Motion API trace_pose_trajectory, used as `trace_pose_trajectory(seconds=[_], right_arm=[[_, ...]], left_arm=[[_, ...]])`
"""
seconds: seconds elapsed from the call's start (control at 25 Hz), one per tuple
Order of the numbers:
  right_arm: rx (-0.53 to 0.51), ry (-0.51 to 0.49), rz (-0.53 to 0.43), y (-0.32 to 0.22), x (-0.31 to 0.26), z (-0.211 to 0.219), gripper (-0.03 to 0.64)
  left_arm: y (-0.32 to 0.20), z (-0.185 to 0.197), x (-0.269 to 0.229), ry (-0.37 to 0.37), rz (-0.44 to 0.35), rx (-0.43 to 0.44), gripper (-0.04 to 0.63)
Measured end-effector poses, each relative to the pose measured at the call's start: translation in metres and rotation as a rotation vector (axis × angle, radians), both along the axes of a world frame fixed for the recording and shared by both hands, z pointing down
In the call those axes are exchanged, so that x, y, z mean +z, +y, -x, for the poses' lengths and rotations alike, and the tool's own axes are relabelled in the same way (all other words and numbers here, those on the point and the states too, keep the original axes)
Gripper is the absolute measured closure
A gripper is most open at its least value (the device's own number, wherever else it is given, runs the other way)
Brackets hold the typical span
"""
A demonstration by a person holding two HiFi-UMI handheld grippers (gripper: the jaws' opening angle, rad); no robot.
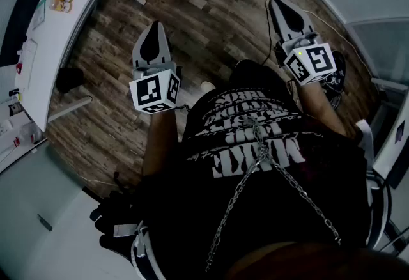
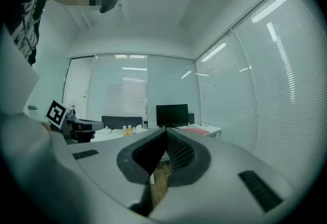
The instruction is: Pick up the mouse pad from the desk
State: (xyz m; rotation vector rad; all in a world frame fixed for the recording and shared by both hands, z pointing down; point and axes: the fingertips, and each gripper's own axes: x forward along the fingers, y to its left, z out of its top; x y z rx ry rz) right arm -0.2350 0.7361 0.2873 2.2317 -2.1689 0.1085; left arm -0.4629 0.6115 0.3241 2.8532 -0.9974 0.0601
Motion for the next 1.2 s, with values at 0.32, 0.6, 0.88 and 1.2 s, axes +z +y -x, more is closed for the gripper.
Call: trace_pose_trajectory(seconds=[0.32,0.6,0.88,1.2], right_arm=[[-0.024,0.001,0.021,-0.010,0.008,-0.014,0.617],[-0.043,0.028,0.018,-0.042,0.016,-0.067,0.617],[-0.081,0.035,0.046,-0.077,0.021,-0.136,0.617],[-0.178,0.031,-0.004,-0.105,0.007,-0.205,0.617]], left_arm=[[-0.007,-0.017,-0.006,0.000,-0.022,0.005,0.588],[-0.036,-0.065,-0.010,-0.015,-0.003,-0.027,0.588],[-0.069,-0.128,-0.022,-0.032,-0.032,-0.053,0.588],[-0.094,-0.170,-0.037,-0.028,-0.061,-0.190,0.588]])
